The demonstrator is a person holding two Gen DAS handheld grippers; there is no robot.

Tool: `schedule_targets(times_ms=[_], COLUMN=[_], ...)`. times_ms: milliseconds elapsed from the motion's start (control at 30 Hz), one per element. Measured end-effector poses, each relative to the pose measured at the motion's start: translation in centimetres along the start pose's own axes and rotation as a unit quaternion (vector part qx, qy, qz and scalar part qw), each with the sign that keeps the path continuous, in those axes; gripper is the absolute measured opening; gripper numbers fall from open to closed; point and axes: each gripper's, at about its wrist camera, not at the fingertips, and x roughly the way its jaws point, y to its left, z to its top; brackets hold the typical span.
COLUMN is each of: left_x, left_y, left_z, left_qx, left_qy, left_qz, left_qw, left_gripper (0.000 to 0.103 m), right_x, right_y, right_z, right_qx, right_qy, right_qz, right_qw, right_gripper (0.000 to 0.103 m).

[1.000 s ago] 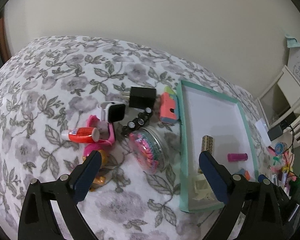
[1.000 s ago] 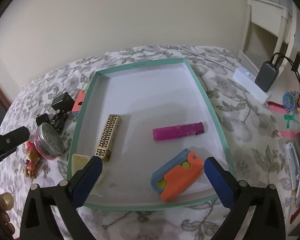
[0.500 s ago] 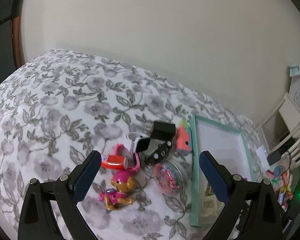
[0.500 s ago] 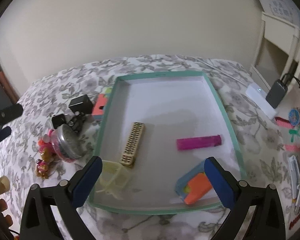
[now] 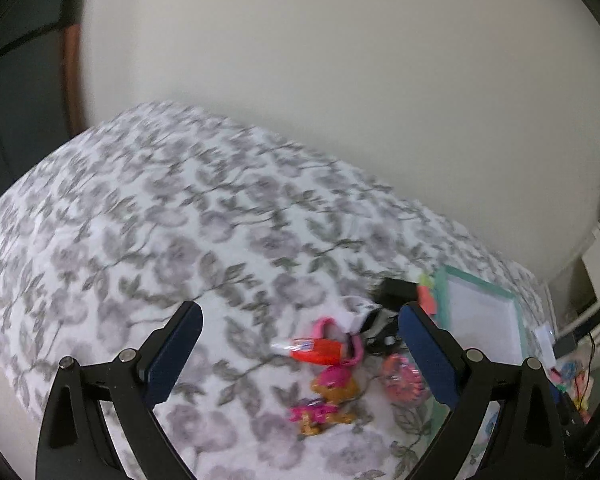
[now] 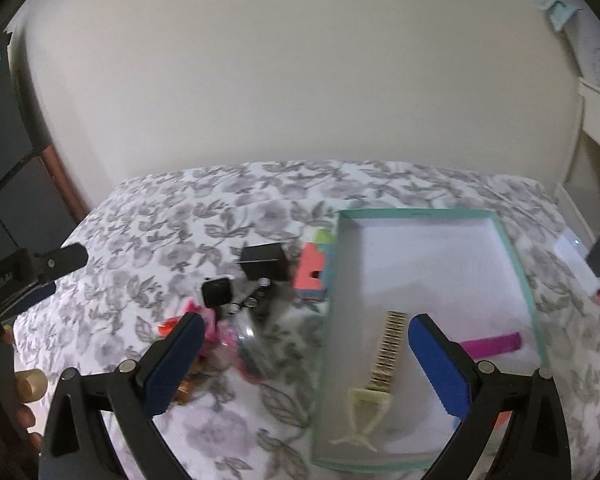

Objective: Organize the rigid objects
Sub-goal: 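Move both grippers back to the pile, right gripper toward the glass jar, then grasp the glass jar of pink bands with the right gripper while the left grasps the pink-helmet dog figure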

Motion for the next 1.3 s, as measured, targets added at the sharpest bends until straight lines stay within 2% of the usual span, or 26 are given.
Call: schedule_targets(times_ms=[100,233,300,433,500,600,833,900,967,1100,1300], left_x=[0.8,2.6,3.3,5.2,6.3,7.6,9.9,10.2,10.8,11.7,12.2], left_y=[1.6,1.8,1.5,0.7,0.2,-0.5,-1.7,-1.8,-1.9,-1.5,-2.1], left_z=[-0.1,-0.9,-1.4,-2.5,-3.2,-4.2,-5.9,-6.1,-6.4,-7.1,-7.1], left_qx=[-0.033,-0.042,-0.041,-0.043,-0.043,-0.041,-0.023,-0.021,-0.014,-0.029,-0.008], left_qy=[0.024,0.062,0.079,0.120,0.143,0.169,0.210,0.215,0.225,0.240,0.230], left_qz=[-0.001,-0.003,-0.012,-0.032,-0.042,-0.056,-0.061,-0.062,-0.057,-0.062,-0.052], left_qw=[0.9992,0.9972,0.9960,0.9914,0.9879,0.9832,0.9754,0.9745,0.9725,0.9683,0.9719], left_gripper=[0.099,0.099,0.099,0.099,0.098,0.098,0.097,0.093,0.073,0.069,0.064], right_x=[1.2,2.9,3.7,5.1,5.9,6.7,8.1,8.5,8.8,9.2,9.9], right_y=[0.9,2.1,2.5,2.9,3.0,3.2,3.5,3.8,4.0,4.3,4.4], right_z=[0.2,-0.1,-0.3,-1.0,-1.6,-2.3,-3.2,-3.4,-3.5,-3.8,-4.3], right_qx=[0.000,-0.009,-0.013,-0.023,-0.029,-0.040,-0.051,-0.054,-0.060,-0.068,-0.068], right_qy=[0.012,0.031,0.040,0.061,0.074,0.087,0.106,0.110,0.114,0.119,0.124], right_qz=[0.012,0.012,0.014,0.013,0.014,0.011,0.019,0.022,0.020,0.023,0.023], right_qw=[1.000,0.999,0.999,0.998,0.997,0.995,0.993,0.992,0.991,0.990,0.990], right_gripper=[0.103,0.102,0.095,0.088,0.079,0.075,0.055,0.048,0.044,0.040,0.037])
